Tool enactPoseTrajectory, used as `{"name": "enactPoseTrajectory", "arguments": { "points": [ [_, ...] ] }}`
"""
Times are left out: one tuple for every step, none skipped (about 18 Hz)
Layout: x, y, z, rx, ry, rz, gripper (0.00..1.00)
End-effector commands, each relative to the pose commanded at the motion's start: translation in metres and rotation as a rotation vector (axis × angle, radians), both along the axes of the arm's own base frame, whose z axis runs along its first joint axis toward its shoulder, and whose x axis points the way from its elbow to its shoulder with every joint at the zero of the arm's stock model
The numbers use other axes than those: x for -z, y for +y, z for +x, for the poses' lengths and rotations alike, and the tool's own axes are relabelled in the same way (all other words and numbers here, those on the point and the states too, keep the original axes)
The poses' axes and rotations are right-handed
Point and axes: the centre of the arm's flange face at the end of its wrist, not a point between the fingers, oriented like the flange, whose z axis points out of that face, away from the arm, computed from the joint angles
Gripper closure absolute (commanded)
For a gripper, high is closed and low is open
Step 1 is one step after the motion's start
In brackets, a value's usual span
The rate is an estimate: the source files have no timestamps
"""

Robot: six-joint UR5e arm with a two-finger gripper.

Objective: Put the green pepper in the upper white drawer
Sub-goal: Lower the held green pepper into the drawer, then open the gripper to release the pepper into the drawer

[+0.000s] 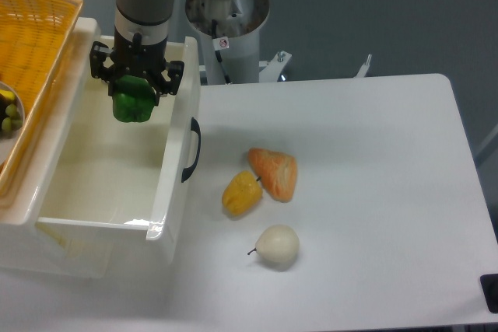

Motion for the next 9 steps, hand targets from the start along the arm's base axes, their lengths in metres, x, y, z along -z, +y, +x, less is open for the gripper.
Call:
{"name": "enactPoseTrajectory", "arguments": {
  "points": [
    [0.0001, -0.0001, -0.0001, 0.000, 0.001, -0.001, 0.39],
    [0.0000, 0.0000, 0.0000, 0.001, 0.000, 0.000, 0.32],
    [0.0000, 0.0000, 0.0000, 0.001, 0.000, 0.000, 0.29],
    [0.0001, -0.0001, -0.0001, 0.001, 0.001, -0.001, 0.28],
    [-0.0001, 0.0000, -0.0002, 0.000, 0.002, 0.000, 0.28],
    [-0.0007, -0.0004, 0.0003, 0.000, 0.001, 0.001, 0.22],
    [-0.0007, -0.0005, 0.0002, 0.003, 0.003, 0.001, 0.08],
    [-0.0007, -0.0004, 0.0003, 0.001, 0.001, 0.002, 0.04],
    [-0.0016, -0.0007, 0.0003, 0.000, 0.004, 0.003, 0.01]
  ]
}}
